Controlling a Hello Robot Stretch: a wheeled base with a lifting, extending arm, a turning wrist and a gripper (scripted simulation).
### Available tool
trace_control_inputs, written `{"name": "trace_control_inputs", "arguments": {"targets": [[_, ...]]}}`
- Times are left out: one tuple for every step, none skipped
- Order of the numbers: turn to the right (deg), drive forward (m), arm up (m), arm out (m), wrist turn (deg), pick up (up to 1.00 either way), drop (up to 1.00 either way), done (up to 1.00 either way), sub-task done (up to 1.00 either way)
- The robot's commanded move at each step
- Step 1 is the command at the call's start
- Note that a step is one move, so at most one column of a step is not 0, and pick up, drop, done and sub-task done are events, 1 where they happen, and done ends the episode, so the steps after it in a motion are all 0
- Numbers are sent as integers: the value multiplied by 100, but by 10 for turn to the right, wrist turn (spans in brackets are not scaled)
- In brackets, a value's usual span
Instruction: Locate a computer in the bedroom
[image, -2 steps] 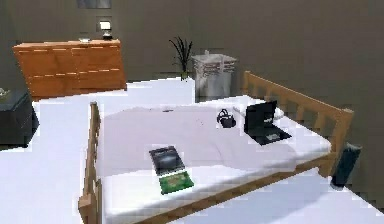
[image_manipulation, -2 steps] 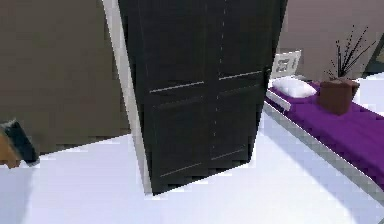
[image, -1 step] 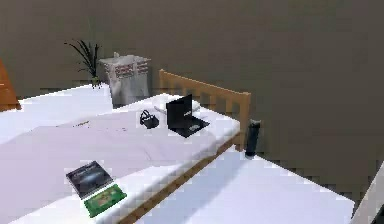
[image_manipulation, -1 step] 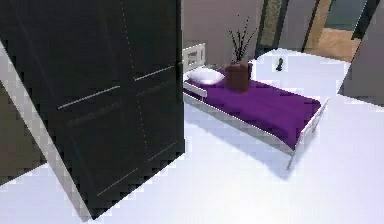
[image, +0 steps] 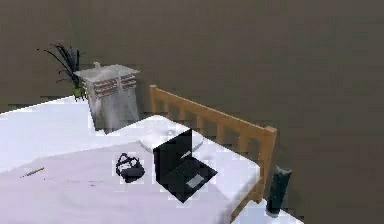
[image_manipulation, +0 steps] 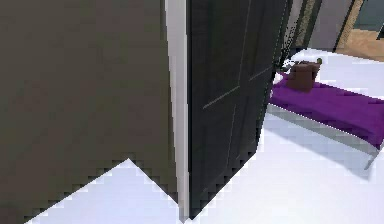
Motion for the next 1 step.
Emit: {"name": "trace_control_inputs", "arguments": {"targets": [[0, 0, 0, 0, 0, 0, 0, 100, 0]]}}
